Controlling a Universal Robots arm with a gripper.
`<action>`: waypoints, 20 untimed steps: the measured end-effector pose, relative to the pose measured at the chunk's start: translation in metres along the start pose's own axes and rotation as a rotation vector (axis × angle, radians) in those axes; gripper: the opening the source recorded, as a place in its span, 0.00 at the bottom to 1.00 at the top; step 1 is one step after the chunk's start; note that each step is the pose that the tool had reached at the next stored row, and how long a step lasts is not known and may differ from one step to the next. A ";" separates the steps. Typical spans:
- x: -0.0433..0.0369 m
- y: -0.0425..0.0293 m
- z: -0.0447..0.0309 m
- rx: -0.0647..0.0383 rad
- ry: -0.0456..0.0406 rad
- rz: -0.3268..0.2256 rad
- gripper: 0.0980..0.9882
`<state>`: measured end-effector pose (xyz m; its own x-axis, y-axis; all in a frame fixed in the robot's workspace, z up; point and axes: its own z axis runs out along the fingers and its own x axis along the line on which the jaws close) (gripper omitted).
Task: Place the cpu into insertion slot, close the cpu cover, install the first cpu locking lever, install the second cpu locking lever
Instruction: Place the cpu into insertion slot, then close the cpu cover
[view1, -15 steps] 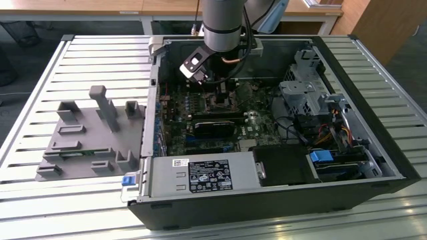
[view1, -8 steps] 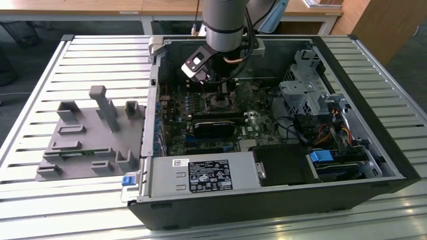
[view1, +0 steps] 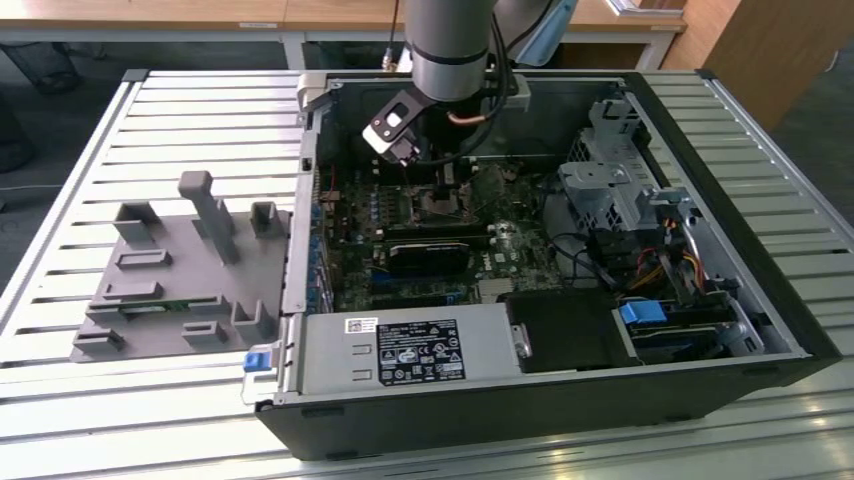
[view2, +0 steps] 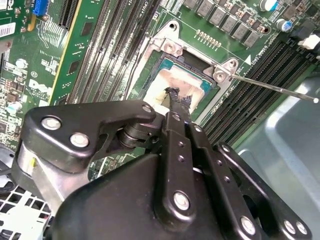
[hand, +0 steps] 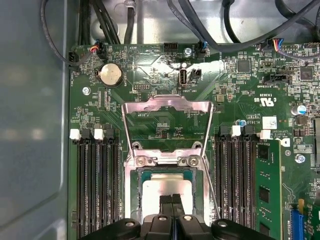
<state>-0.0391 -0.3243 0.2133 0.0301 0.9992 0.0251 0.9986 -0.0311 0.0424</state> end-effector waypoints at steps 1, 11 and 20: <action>0.0000 0.0000 -0.0004 0.000 0.0003 0.000 0.02; 0.0002 0.0003 -0.0087 0.001 0.0011 0.000 0.02; 0.0005 0.0009 -0.0221 0.002 0.0012 0.000 0.02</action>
<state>-0.0391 -0.3243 0.2354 0.0301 0.9992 0.0263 0.9987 -0.0312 0.0404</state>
